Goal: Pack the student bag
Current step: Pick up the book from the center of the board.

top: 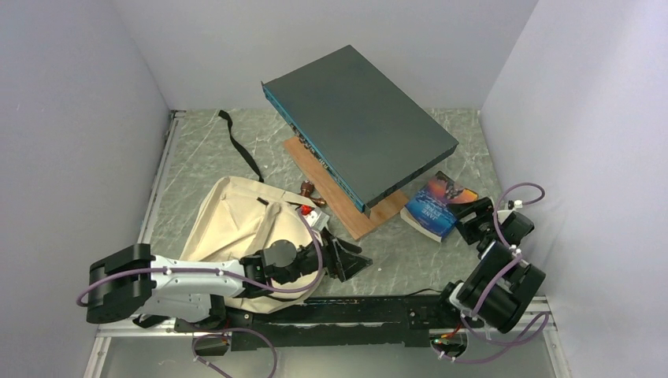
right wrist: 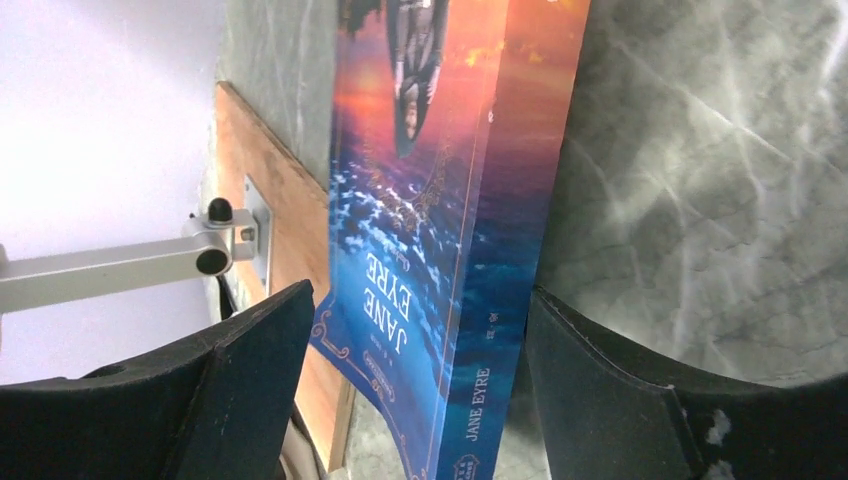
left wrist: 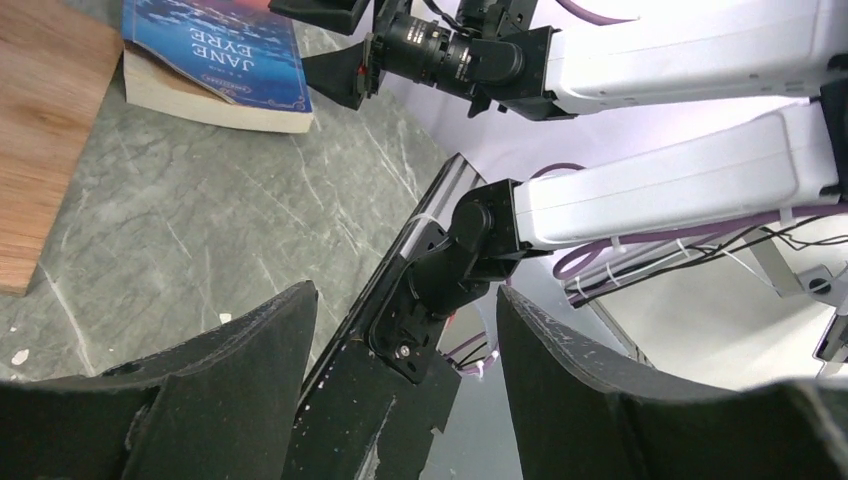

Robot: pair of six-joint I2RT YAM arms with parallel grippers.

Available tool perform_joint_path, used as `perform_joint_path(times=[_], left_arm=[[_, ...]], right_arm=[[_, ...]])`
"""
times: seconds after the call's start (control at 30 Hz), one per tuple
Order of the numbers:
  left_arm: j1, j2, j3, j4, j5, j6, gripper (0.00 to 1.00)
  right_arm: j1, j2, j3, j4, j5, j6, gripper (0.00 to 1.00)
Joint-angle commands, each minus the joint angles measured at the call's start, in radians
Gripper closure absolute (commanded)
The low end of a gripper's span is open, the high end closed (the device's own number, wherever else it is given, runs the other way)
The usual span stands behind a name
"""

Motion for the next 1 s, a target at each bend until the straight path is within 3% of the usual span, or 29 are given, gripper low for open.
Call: perform_joint_path(times=[0.0,0.27,0.53,0.57,0.6,0.67,0.7,0.8,0.9,0.97], left_arm=[[0.001,-0.039,0.013,-0.014,0.04,0.024,0.29],[0.001,-0.108,-0.004,-0.047,0.066,0.042,0.29],[0.001,-0.256,0.001,-0.201,0.039,0.106,0.28],[0.001,-0.27,0.003,-0.22,0.034,0.113,0.27],[0.001,-0.285,0.006,-0.247,0.03,0.12,0.27],[0.001,-0.309,0.014,-0.283,0.021,0.129,0.27],[0.001,-0.319,0.019,-0.301,0.018,0.132,0.27],[0.001,-0.351,0.045,-0.364,0.017,0.139,0.27],[0.001,-0.393,0.064,-0.43,0.011,0.142,0.25],[0.001,-0.421,0.085,-0.486,-0.01,0.147,0.23]], right_arm=[[0.029,-0.103,0.019,-0.053,-0.116,-0.007,0.24],[0.03,-0.082,0.003,0.021,-0.124,0.03,0.43],[0.042,-0.024,0.009,0.136,-0.1,0.08,0.45],[0.046,-0.019,0.015,0.124,-0.083,0.072,0.52],[0.051,-0.017,0.021,0.106,-0.064,0.064,0.64],[0.058,-0.032,0.054,0.022,-0.025,0.035,0.91],[0.061,-0.052,0.077,-0.051,0.006,0.017,1.0],[0.085,-0.202,0.191,-0.374,0.184,-0.065,1.0],[0.193,-0.367,0.348,-0.716,0.464,-0.111,1.0],[0.276,-0.422,0.413,-0.848,0.58,-0.11,1.0]])
